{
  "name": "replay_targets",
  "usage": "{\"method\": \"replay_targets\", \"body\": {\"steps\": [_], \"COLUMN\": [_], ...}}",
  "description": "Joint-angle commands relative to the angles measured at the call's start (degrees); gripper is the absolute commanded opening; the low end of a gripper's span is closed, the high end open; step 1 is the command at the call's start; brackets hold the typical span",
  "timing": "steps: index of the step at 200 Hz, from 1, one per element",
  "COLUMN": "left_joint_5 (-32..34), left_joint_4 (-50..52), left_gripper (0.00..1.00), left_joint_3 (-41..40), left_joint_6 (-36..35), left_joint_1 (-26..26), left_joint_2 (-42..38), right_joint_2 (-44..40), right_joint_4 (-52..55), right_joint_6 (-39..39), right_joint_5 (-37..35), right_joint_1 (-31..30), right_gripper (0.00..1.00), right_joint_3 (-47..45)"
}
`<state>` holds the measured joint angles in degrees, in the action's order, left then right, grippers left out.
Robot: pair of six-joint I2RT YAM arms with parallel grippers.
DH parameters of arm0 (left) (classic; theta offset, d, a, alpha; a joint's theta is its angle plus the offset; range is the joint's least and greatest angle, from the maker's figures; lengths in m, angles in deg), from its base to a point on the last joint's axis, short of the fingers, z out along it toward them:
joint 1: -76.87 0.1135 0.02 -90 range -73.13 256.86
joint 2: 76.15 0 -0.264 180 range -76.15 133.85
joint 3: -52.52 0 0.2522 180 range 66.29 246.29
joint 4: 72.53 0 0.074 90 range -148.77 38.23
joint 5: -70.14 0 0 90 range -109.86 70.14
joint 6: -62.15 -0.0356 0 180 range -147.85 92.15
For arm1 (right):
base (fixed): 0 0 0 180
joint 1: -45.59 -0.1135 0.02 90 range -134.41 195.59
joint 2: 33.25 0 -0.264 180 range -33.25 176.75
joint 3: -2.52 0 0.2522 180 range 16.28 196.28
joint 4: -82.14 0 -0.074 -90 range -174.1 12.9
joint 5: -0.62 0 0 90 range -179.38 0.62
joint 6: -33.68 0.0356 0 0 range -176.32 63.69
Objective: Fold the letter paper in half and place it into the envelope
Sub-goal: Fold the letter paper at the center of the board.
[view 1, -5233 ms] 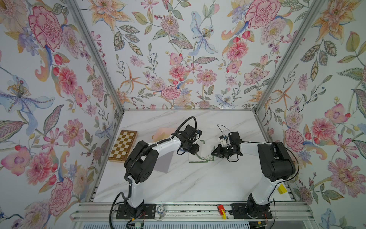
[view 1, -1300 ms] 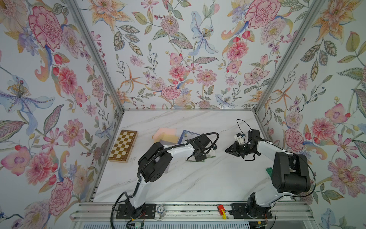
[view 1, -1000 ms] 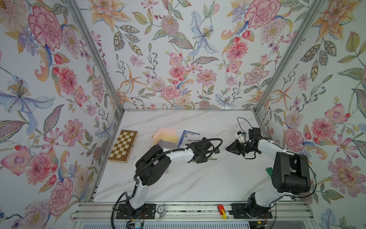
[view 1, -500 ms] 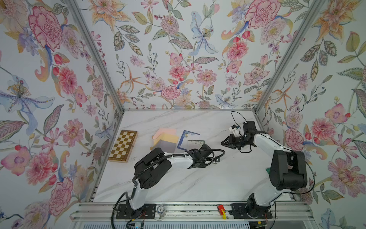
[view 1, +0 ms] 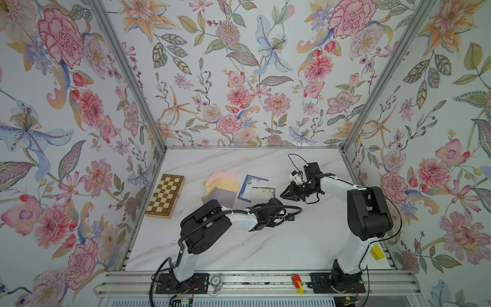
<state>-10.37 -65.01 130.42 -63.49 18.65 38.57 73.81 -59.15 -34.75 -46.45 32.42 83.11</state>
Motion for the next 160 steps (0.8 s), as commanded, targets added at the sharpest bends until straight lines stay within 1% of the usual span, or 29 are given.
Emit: {"method": "replay_targets", "body": {"steps": [1, 31, 77, 160], "left_joint_5": [0.45, -0.63, -1.63, -2.71], "left_joint_4": [-0.2, 0.46, 2.27, 4.4], "left_gripper": [0.0, 0.0, 0.0, 0.0], "left_joint_3": [-0.77, -0.53, 0.38, 1.43], "left_joint_6": [-0.72, -0.6, -0.32, 0.65], "left_joint_1": [-0.72, -0.67, -0.73, -0.54], "left_joint_2": [-1.9, -1.85, -1.47, -0.33], "right_joint_2": [1.82, 4.29, 7.2, 6.32], "right_joint_4": [-3.18, -5.5, -5.83, -5.9], "right_joint_6": [2.71, 4.44, 4.47, 3.42], "right_joint_5": [0.49, 0.21, -1.29, -2.51], "right_joint_1": [-2.21, -4.14, -6.41, -5.02], "right_gripper": [0.19, 0.17, 0.16, 0.16], "right_joint_3": [1.44, 1.57, 2.61, -0.93]}}
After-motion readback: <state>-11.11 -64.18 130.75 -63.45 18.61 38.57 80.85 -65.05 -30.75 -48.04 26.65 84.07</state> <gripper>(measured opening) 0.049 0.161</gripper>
